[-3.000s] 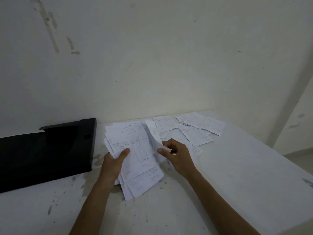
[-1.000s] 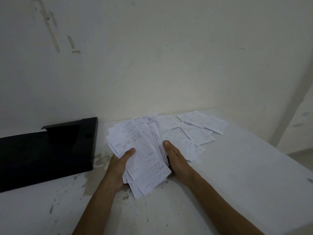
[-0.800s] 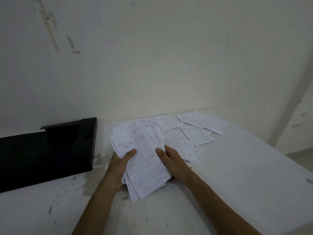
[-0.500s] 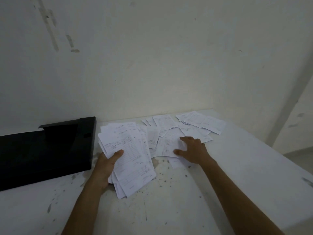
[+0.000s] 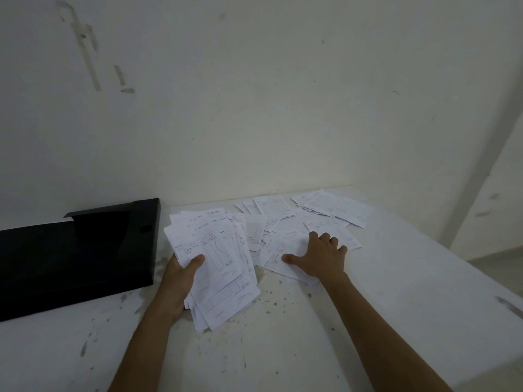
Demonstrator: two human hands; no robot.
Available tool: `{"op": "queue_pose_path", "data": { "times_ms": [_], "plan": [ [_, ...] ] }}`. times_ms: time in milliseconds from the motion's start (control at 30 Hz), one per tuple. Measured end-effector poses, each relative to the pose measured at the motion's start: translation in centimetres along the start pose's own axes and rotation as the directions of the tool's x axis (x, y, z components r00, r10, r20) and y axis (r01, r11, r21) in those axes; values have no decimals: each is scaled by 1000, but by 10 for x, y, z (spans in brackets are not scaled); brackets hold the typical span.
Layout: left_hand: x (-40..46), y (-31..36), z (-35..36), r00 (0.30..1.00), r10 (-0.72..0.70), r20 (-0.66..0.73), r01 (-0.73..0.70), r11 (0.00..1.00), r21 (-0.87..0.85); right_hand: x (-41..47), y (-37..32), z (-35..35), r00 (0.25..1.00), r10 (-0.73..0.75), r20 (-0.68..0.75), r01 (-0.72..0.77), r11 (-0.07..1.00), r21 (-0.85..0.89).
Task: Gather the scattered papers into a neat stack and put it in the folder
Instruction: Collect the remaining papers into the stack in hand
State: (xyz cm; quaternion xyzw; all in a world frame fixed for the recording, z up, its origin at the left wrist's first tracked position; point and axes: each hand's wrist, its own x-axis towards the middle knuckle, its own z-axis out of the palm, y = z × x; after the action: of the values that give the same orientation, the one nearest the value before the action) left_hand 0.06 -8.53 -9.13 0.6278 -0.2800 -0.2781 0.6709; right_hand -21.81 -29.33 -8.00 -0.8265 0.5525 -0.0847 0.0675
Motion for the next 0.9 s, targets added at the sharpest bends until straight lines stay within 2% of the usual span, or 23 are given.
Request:
{"op": "queue_pose_path", "data": {
  "times_ms": [200,333,400,500,600,633,733,833,900],
  "plan": [
    [-1,0,0,1000,-25,-10,26,1000,6,2,0,1,998,13,63,-24,983,182],
    [-1,2,0,999,-37,-9,37,999,-2,5,-2,6,999,-41,19,32,941,336],
    [-1,2,1,999,-40,-20,39,999,-6,7,-2,7,998,-56,-10,52,846,530],
    [0,2,1,998,-55,-36,54,998,-28,5,3,6,994,-59,-92,108,645,757],
    [1,1,0,996,-69,-51,67,997,-37,-1,9,5,994,-5,-107,99,411,906],
    [2,1,0,996,-72,-53,70,997,-38,-2,11,5,996,7,-86,78,367,927],
    [2,-1,-1,995,-80,-51,78,996,-46,0,16,4,999,10,-45,40,315,948],
    [1,0,-1,995,-92,-39,90,994,-58,-1,21,4,994,-1,-108,103,308,946],
    [0,3,0,994,-103,-25,101,992,-77,-3,22,3,991,12,-131,123,264,957]
  ]
}}
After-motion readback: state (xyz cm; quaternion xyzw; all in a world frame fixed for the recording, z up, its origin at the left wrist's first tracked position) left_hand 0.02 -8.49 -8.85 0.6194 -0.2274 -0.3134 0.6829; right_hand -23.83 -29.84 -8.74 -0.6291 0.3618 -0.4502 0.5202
